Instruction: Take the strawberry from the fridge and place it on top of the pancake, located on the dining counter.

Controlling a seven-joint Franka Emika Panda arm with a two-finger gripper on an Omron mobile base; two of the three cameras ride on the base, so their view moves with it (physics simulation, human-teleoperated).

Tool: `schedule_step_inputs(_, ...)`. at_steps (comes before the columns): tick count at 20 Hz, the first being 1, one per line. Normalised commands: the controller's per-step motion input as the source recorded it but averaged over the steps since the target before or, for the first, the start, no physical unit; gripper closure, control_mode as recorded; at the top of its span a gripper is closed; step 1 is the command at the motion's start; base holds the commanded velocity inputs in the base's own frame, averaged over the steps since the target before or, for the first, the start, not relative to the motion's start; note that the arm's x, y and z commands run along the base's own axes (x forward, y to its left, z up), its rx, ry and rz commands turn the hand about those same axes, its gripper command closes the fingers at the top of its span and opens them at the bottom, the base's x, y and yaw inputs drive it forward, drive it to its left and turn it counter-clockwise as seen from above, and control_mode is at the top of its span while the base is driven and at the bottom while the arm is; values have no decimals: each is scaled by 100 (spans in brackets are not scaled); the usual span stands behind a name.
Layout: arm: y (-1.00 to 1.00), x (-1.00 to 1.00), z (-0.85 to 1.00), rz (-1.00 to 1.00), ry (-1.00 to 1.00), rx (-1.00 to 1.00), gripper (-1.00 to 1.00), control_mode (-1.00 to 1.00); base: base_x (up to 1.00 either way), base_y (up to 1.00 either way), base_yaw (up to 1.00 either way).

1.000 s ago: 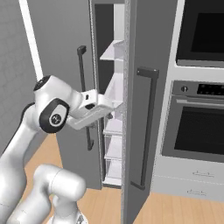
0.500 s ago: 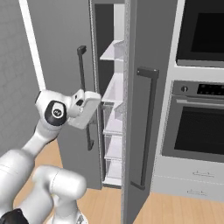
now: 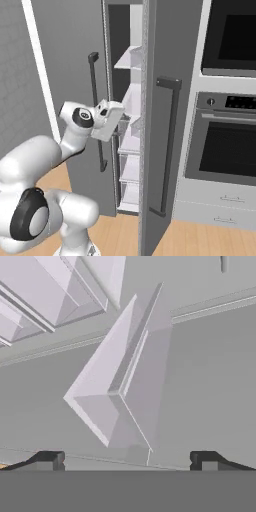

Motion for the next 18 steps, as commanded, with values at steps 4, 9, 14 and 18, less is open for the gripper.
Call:
schedule_step_inputs(4, -39, 37, -21, 0, 0, 0, -100, -100, 0, 0, 0)
schedule_step_inputs(9, -43, 22, -27, 0, 0, 0, -100, -100, 0, 0, 0)
schedule_step_inputs(14, -57, 6, -24, -3, 0, 0, -100, -100, 0, 0, 0)
schedule_step_inputs(18, -65, 0, -16, -4, 0, 0, -100, -100, 0, 0, 0)
